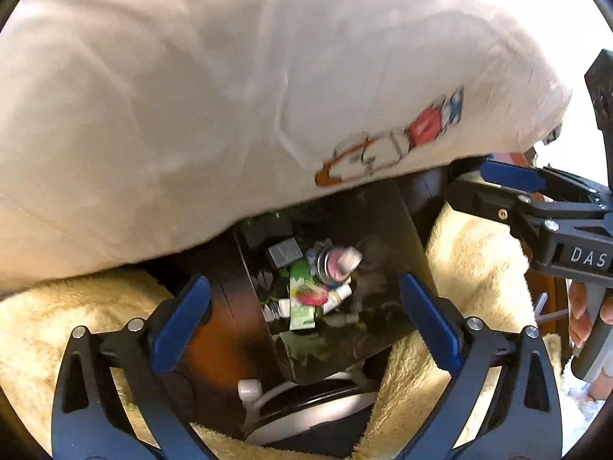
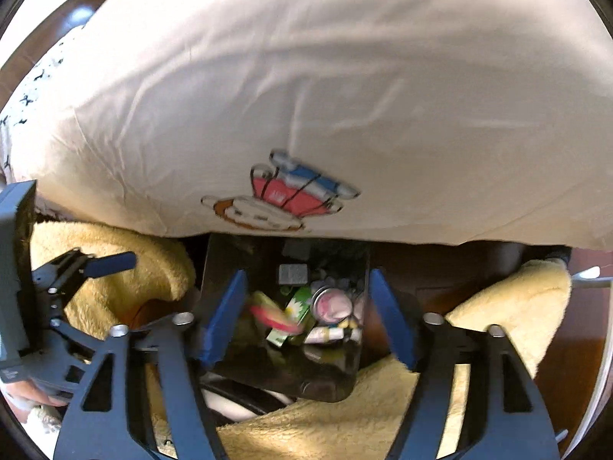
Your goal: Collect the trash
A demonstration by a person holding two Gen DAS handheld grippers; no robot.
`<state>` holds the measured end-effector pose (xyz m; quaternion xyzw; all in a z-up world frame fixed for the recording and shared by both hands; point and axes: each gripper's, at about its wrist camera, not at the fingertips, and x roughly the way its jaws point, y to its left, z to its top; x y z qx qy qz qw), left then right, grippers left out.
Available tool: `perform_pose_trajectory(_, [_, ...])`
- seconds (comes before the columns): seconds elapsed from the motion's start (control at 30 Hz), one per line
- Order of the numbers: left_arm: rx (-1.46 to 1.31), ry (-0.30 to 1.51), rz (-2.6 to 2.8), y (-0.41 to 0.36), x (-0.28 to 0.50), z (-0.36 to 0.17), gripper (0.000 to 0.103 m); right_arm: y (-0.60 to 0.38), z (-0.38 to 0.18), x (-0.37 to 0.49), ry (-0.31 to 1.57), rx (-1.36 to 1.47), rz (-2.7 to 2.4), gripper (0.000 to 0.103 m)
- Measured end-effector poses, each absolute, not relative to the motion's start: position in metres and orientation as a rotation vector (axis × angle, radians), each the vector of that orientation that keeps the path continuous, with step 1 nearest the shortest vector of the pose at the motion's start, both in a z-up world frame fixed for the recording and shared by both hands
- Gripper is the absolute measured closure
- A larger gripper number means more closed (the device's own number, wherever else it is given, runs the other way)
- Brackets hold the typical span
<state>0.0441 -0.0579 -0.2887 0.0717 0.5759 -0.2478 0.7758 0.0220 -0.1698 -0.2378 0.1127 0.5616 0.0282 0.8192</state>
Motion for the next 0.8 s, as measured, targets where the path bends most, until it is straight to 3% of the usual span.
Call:
perform_pose_trajectory(0.1, [0.157,1.199,-0.522,-0.055,0.044,-0.266,0.008,-0.177,-0.222,0.019,1.165,0.228,0.027,0.008])
perform_pose_trajectory(0.23, [0.17,1.133,-0.502,-0.054,0.039,-0.236,0.008,-0.182,-0.197,0.016,1.113,0.2,-0.01,0.004])
perform_pose_trajectory(0.8, [0.064,0.736,-0.333,-0.012,0.03,-0.07,0.008,-0.169,-0.043,-0.001,0.76,0.053,-0.125,0.004])
